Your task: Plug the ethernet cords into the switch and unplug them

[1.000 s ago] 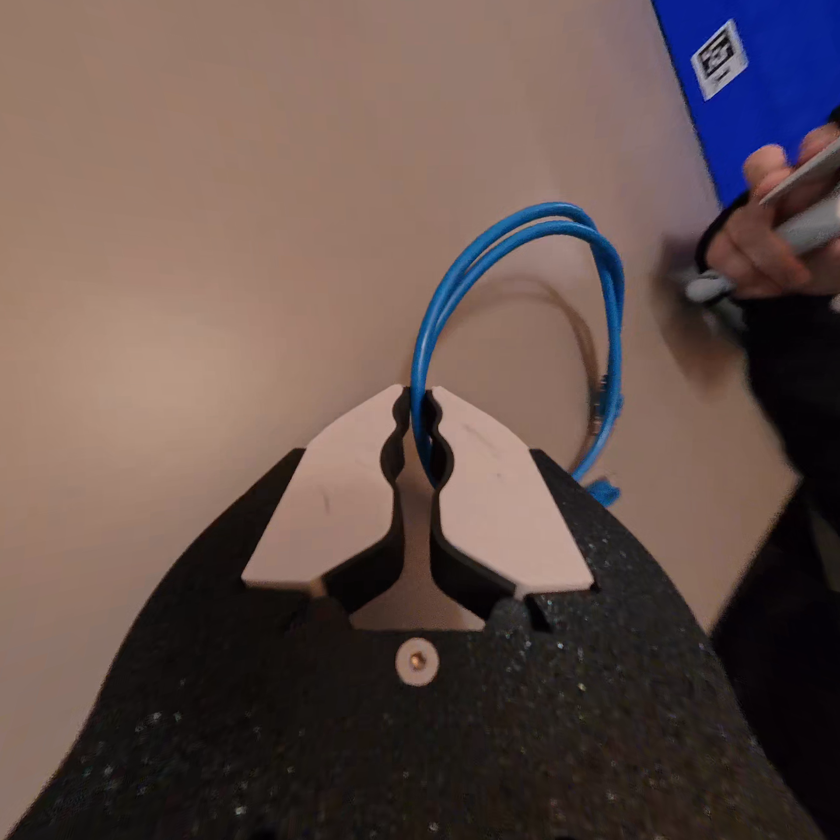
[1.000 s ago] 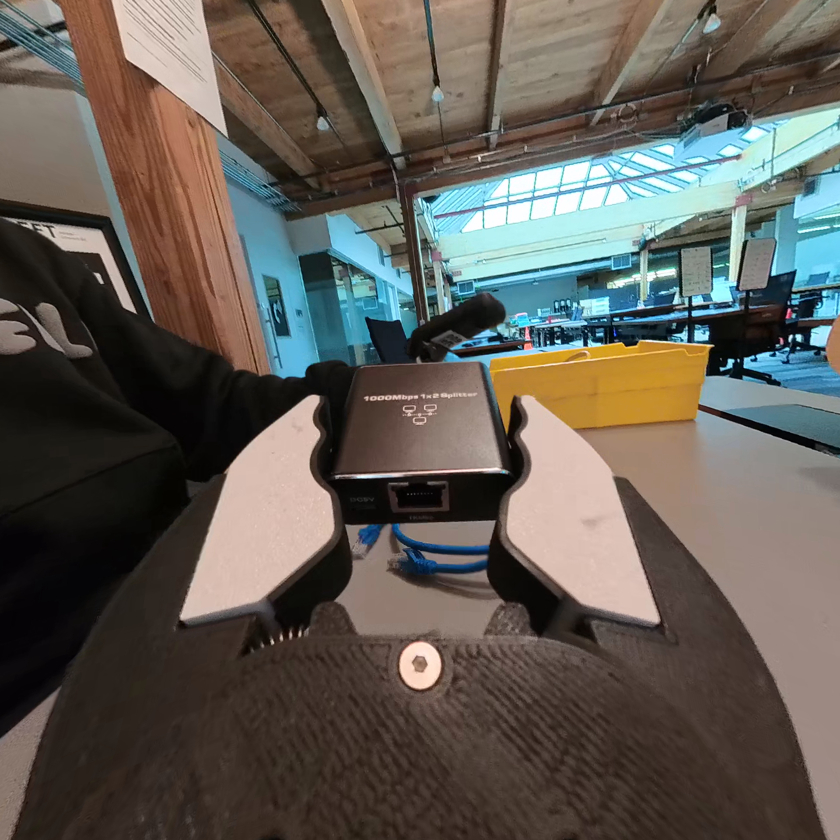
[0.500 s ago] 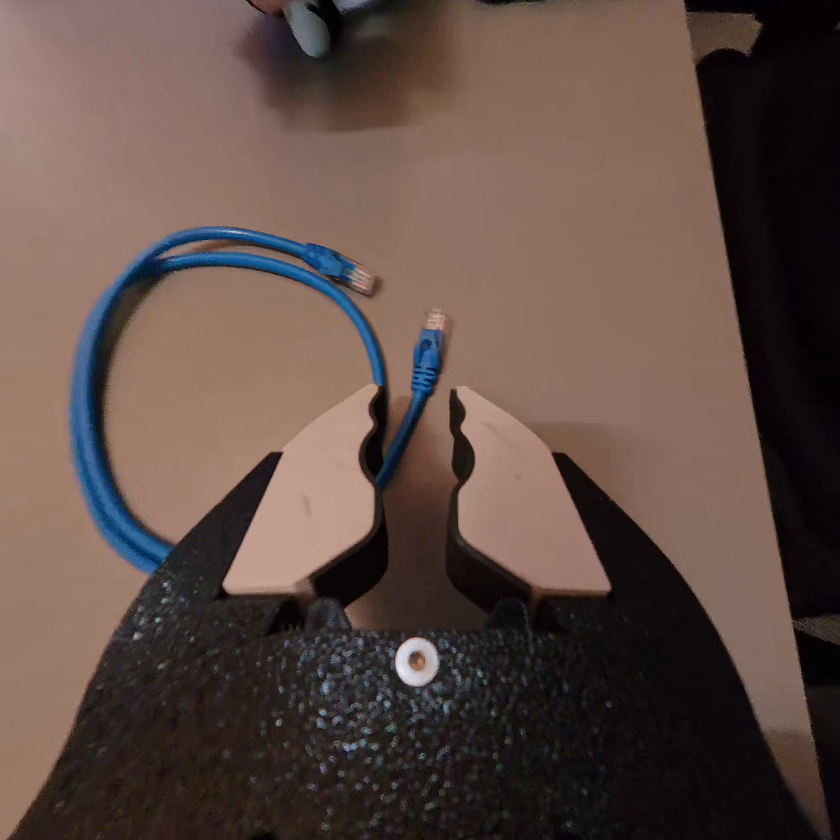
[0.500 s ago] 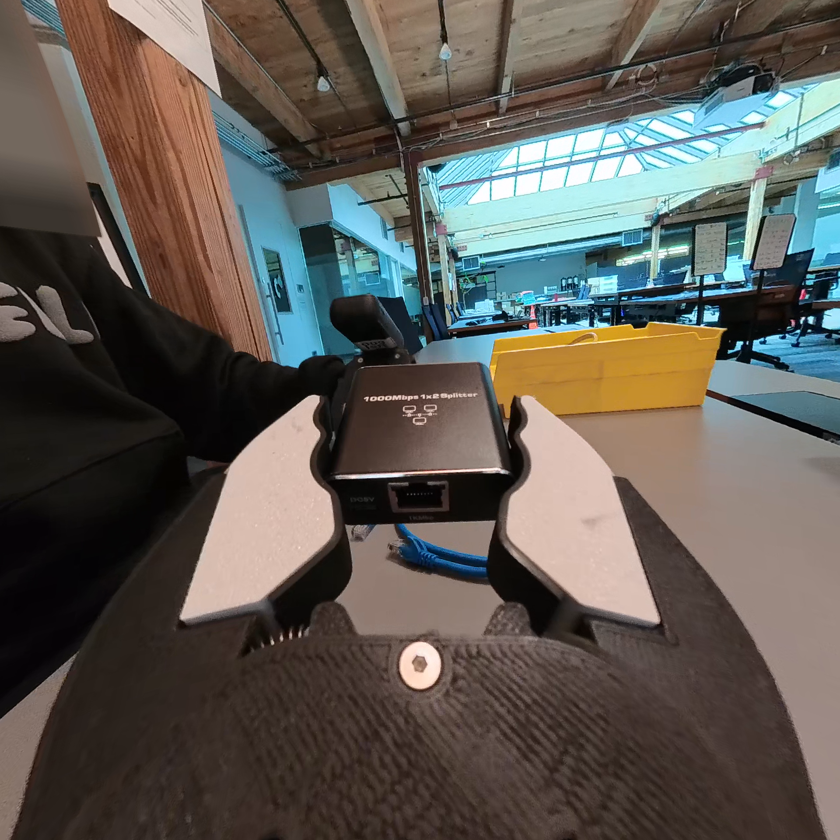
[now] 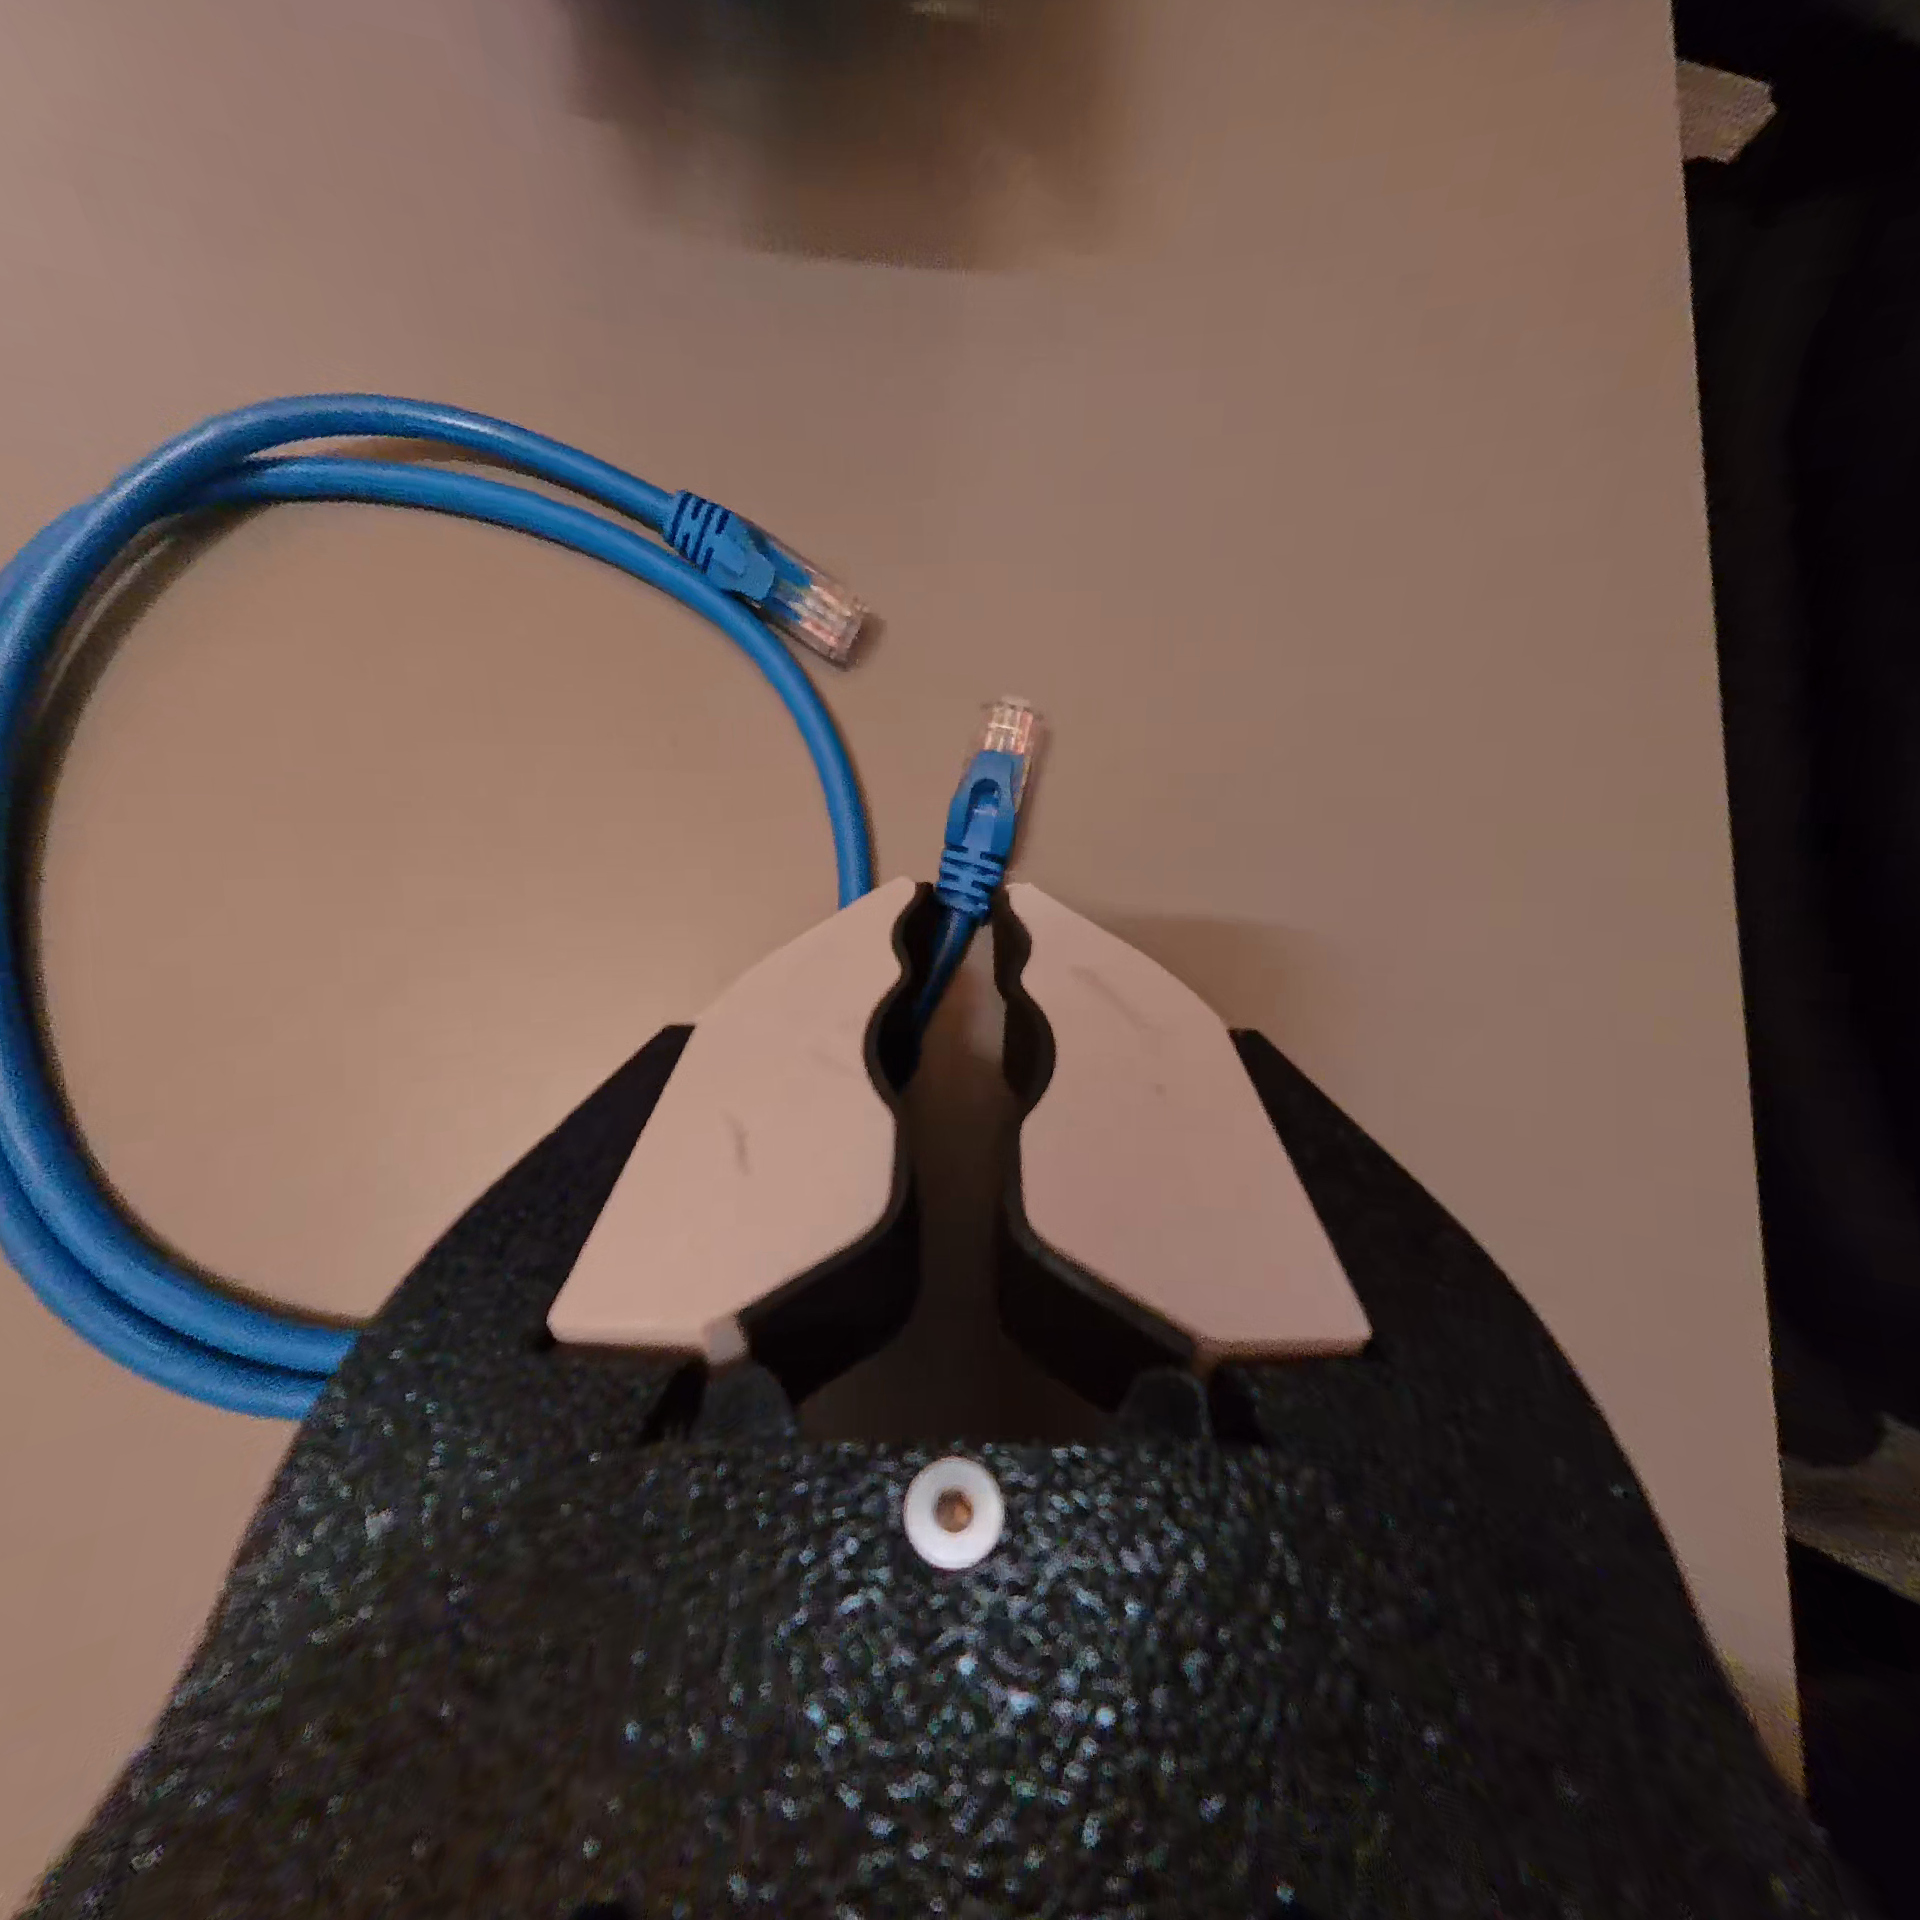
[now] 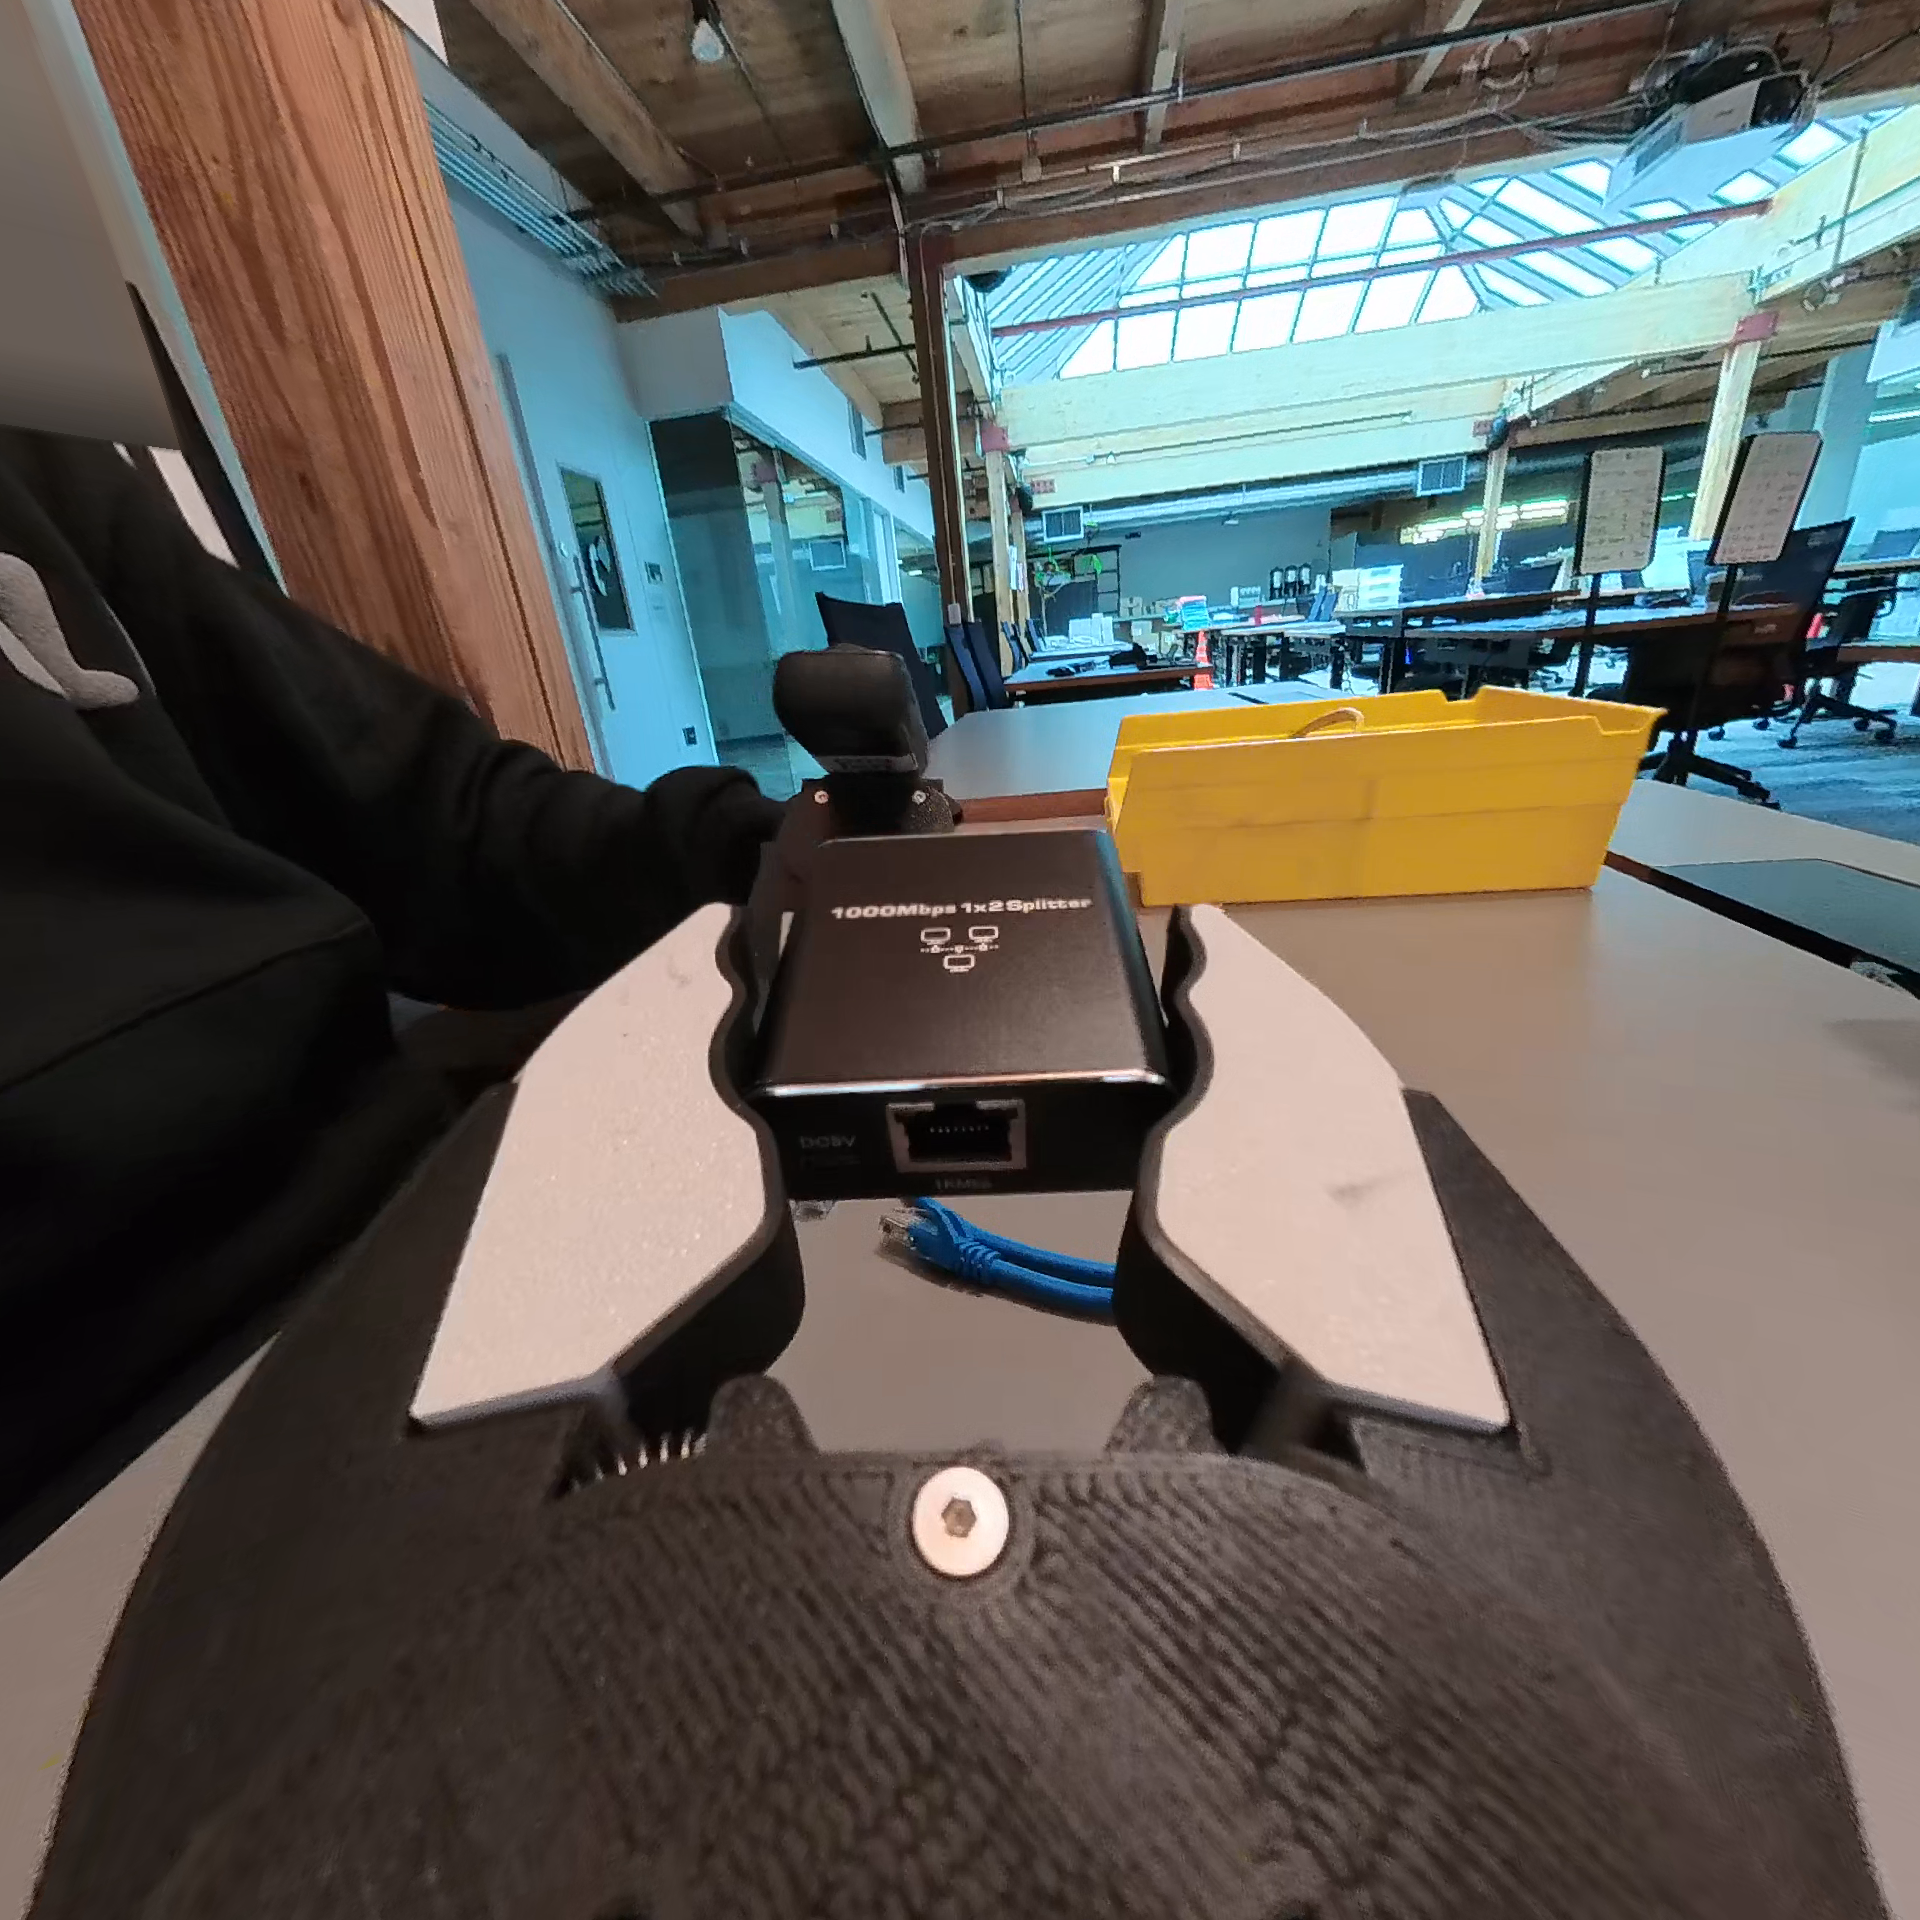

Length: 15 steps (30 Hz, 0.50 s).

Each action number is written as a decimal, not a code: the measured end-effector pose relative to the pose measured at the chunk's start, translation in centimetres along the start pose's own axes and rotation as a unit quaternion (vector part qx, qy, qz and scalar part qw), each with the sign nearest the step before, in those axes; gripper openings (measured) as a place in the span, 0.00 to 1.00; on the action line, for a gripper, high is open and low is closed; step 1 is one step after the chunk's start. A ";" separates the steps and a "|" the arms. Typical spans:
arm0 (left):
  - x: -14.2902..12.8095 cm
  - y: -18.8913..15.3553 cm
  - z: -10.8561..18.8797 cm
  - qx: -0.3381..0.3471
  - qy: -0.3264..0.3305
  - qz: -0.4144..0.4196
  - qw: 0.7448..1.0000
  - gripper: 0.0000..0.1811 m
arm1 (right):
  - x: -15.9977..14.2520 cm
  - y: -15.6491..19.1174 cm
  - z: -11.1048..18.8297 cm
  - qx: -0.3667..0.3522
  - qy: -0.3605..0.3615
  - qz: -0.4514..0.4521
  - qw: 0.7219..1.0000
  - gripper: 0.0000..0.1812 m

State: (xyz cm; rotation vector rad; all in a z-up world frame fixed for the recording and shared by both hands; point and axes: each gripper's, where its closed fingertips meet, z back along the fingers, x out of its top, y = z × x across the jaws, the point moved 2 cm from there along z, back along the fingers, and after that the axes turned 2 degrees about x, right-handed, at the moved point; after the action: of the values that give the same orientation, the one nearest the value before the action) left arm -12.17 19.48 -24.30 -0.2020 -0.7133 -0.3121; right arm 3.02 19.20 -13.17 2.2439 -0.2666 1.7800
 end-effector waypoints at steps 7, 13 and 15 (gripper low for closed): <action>2.2 1.5 0.6 0.127 0.035 -0.014 0.991 0.05 | -0.6 0.5 -0.7 0.004 0.025 0.020 0.999 0.41; 8.8 3.1 4.3 0.200 0.029 -0.002 0.979 0.05 | -0.7 0.6 -1.1 0.004 0.028 0.028 0.999 0.41; 10.1 3.7 4.7 0.221 0.037 -0.006 0.975 0.05 | -0.8 0.7 -1.2 0.004 0.035 0.032 0.999 0.41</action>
State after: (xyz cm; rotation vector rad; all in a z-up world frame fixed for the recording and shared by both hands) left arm -6.53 22.18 -14.31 0.2366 -0.6935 -0.1646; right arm 1.54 18.90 -13.68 2.1961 -0.3204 1.8920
